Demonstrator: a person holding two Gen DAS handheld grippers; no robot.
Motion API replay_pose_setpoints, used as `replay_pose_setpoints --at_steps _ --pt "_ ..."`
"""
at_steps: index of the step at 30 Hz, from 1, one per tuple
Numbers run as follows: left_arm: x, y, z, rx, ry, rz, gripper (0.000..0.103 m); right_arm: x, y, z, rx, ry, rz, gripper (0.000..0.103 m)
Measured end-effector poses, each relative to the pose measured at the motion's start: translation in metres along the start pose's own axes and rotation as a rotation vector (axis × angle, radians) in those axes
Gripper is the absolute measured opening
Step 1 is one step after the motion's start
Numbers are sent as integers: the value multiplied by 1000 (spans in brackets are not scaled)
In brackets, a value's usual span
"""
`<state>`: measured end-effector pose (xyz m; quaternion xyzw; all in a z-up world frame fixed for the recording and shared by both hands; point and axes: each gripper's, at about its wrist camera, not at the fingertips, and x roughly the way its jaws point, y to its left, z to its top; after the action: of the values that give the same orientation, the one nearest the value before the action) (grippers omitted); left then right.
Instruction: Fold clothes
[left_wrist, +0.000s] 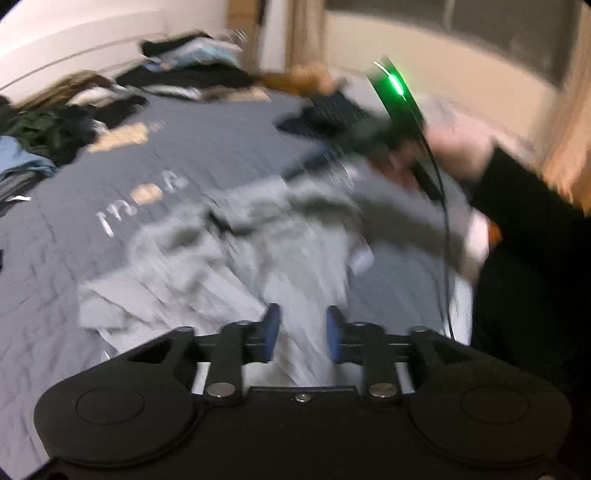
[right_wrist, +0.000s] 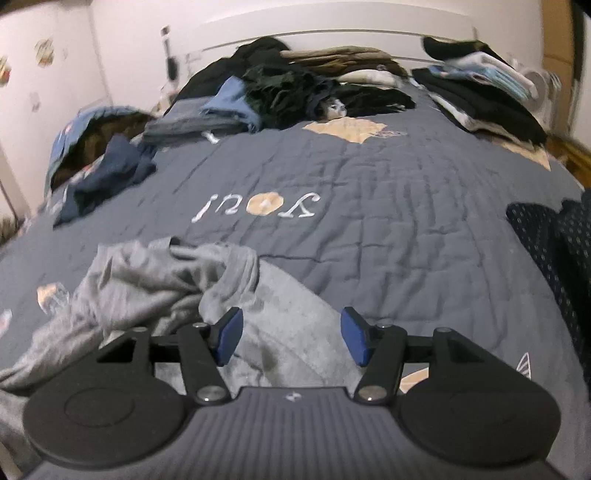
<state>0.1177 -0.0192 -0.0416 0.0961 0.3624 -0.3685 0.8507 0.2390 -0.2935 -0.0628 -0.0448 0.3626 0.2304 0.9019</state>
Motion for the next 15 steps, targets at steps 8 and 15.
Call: replay_pose_setpoints --at_steps 8,15 --pt "45 72 48 -141 -91 154 59 21 17 -9 -126 24 -10 63" --pt "106 126 53 -259 -7 216 59 45 25 -20 -209 75 -47 63"
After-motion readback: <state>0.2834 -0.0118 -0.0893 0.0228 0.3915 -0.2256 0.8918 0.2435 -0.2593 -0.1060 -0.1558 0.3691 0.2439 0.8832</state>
